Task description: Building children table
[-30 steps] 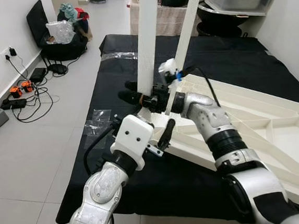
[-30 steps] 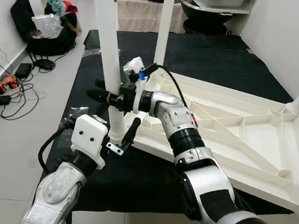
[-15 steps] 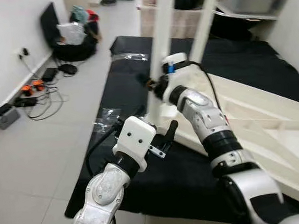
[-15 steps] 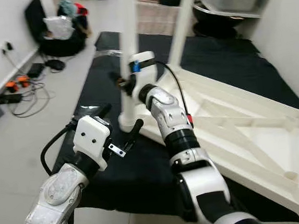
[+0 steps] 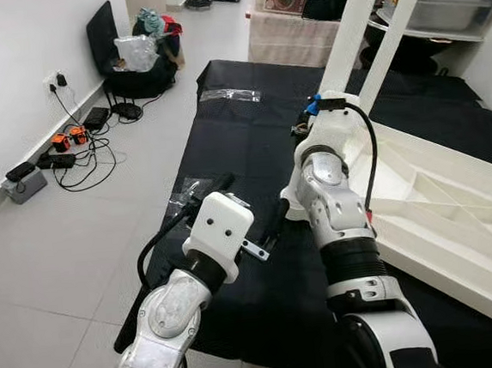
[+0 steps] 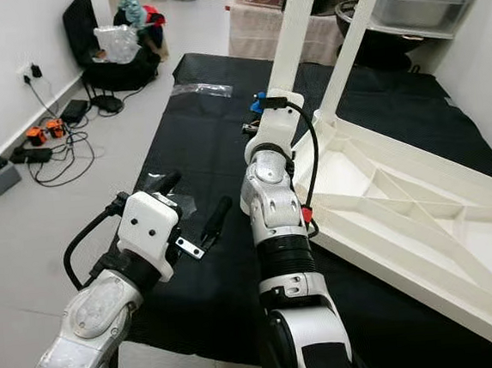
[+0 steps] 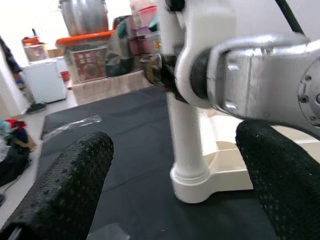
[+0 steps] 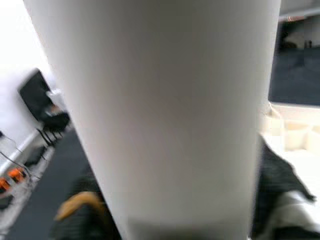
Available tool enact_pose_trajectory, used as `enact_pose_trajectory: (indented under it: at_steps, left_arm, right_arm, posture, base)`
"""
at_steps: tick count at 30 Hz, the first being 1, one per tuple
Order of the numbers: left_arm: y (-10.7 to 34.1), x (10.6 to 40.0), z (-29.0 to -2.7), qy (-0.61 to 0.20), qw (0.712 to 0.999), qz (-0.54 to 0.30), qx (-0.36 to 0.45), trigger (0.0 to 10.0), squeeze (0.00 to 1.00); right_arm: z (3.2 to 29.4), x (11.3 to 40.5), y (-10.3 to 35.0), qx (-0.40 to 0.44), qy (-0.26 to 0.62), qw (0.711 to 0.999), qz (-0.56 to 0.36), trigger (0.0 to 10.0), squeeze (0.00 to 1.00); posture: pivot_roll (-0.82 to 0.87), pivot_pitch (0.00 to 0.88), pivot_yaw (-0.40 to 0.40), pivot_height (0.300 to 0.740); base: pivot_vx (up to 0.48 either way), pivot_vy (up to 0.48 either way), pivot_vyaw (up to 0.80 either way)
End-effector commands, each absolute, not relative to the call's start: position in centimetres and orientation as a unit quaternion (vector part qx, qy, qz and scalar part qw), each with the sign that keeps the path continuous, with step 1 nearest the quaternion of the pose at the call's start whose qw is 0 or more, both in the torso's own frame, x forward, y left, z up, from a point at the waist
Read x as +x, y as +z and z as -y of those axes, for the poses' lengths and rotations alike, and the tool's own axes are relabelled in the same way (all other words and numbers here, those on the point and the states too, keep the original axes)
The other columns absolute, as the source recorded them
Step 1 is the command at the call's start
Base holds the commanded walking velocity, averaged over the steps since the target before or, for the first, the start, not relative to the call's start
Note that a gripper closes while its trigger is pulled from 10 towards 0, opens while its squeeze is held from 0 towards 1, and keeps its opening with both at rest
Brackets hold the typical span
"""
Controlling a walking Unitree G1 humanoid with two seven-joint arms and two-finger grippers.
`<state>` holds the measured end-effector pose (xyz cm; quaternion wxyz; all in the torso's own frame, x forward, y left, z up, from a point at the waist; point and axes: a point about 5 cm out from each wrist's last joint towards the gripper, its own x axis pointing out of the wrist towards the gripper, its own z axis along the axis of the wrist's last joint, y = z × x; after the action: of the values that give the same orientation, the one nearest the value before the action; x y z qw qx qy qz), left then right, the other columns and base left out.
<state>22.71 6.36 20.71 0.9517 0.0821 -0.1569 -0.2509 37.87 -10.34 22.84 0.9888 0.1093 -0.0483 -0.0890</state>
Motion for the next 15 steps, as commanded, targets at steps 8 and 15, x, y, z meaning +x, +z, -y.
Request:
enact_pose_trajectory:
  at_steps: [8,15]
  left_arm:
    - [20.6,22.5,-6.3,-0.257,0.949,0.159,0.087,10.0,0.00]
    - [20.7,22.7,-6.1,-0.257,0.949,0.161,0.085,10.0,0.00]
  right_arm:
    - [10.3,38.7,25.6,0.110,0.029,0.989,0.090,10.0,0.00]
    - [9.2,37.4,23.6,0.117,0.423,0.899,0.017,10.0,0.00]
  posture:
    - [0.10,0.025,-0.113,0.740]
    - [0.09,0.027,-0.113,0.740]
  base:
    - [0.000,0.000,0.00]
    - [0.000,0.000,0.00]
